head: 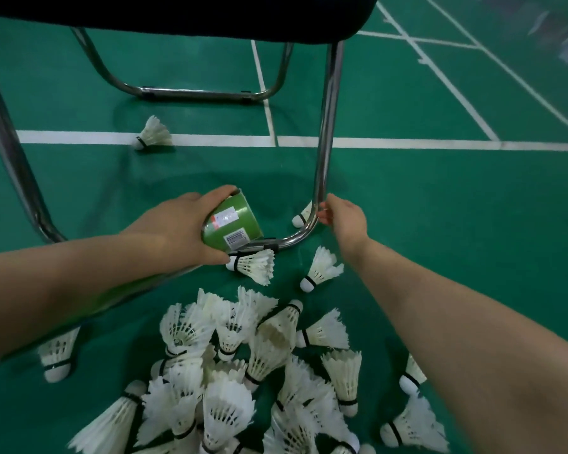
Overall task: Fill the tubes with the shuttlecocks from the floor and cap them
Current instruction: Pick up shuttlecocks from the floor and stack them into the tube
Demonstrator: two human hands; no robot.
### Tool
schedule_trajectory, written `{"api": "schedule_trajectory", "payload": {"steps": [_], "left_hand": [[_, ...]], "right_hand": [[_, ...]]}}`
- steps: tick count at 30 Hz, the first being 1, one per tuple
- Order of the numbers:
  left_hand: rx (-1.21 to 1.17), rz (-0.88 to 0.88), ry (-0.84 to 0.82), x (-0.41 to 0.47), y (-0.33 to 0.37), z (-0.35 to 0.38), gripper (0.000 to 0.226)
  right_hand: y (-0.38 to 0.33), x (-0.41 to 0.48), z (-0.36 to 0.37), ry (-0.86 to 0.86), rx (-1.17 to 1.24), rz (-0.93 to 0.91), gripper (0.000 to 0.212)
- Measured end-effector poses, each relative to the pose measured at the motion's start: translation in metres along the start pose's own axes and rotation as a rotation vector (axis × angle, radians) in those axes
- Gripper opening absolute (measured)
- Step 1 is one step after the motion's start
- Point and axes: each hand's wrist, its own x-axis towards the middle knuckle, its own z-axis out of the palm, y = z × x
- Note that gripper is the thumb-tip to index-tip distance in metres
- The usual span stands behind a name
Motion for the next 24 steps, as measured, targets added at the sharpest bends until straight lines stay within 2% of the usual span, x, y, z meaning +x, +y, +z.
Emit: {"api": "schedule_trajectory", "payload": {"steps": [4,11,13,16,21,24], "left_hand": [[-0.018,0.015,0.007,0.012,0.001,0.015,0.101],[-0.042,0.026,0.046,0.025,0.001,0.026,0.101],[-0.040,0.022,0.049,0.026,0.003,0.028,0.101],[-0.042,0.009,0.049,0.027,0.006,0.031,0.100],[-0.083,-0.007,0.038,0.024,0.013,0.036,0.100],[-0.068,-0.017,0.005,0.022,0.022,0.039,0.101]], "right_hand": [[0.016,0.028,-0.009,0.096,-0.158,0.017,0.025],[0.019,0.074,0.002,0.060,-0.498,0.041,0.050],[0.019,0.081,0.007,0.018,-0.561,0.064,0.045],[0.019,0.081,0.007,0.009,-0.433,0.063,0.025],[0.016,0.074,-0.007,0.094,-0.196,-0.006,0.023],[0.015,0.062,-0.018,0.159,-0.160,-0.067,0.022]]}}
